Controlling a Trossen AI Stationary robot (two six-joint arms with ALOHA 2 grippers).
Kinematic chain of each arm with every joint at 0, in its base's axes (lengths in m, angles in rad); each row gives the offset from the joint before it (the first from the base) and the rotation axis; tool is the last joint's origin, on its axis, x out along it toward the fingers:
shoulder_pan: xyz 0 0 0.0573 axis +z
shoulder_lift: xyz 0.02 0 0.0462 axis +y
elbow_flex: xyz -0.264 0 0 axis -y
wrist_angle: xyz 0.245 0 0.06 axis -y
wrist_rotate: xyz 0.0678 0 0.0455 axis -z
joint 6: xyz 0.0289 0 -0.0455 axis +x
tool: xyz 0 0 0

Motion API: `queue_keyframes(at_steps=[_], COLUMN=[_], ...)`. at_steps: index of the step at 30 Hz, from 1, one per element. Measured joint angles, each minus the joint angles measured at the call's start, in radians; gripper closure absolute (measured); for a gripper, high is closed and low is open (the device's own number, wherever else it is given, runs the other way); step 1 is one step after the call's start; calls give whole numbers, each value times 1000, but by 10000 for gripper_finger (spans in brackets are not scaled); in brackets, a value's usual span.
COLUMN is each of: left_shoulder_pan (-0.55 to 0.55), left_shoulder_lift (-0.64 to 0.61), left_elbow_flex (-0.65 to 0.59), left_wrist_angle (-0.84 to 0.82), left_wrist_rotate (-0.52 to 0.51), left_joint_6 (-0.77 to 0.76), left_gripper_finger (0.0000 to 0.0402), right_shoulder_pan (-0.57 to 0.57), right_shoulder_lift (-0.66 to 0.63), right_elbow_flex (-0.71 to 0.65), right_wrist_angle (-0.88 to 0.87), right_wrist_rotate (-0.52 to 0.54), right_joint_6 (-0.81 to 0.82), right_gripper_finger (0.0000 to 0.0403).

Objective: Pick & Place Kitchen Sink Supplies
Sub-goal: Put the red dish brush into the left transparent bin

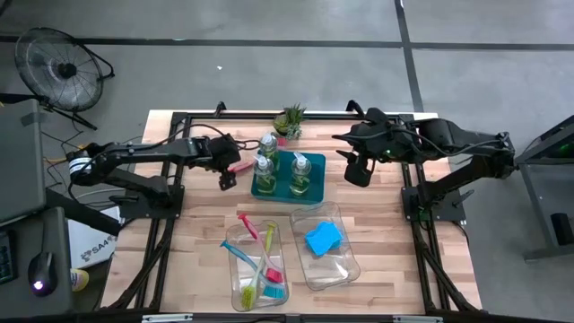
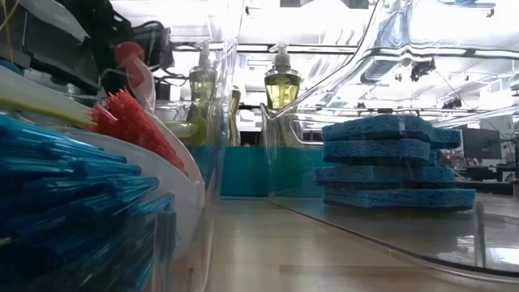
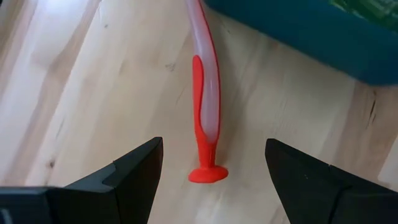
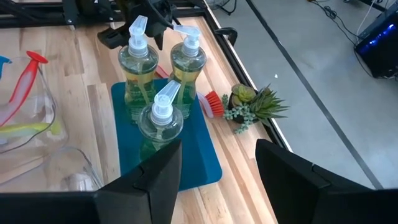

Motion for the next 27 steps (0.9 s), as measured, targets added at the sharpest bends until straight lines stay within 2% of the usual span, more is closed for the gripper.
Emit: queue_keyframes(at_steps=[7,14,27], left_shoulder_pan=[0,0,0], left_shoulder_lift=[33,67,72], left_elbow_flex=[0,0,0], left_wrist_angle=[-3,-5,-4], left_wrist_rotate=[13,-44,-81], left_joint_6=[-99,-184,-233], left_gripper_finger=[124,124,124], right_shoulder_pan=[0,0,0], right_shoulder_lift=[0,0,0], right_elbow_flex=[0,0,0], right_wrist_angle=[0,0,1], right_wrist_rotate=[1,0,-1], right_joint_6=[11,13,26], right_gripper_finger=[203,203,203])
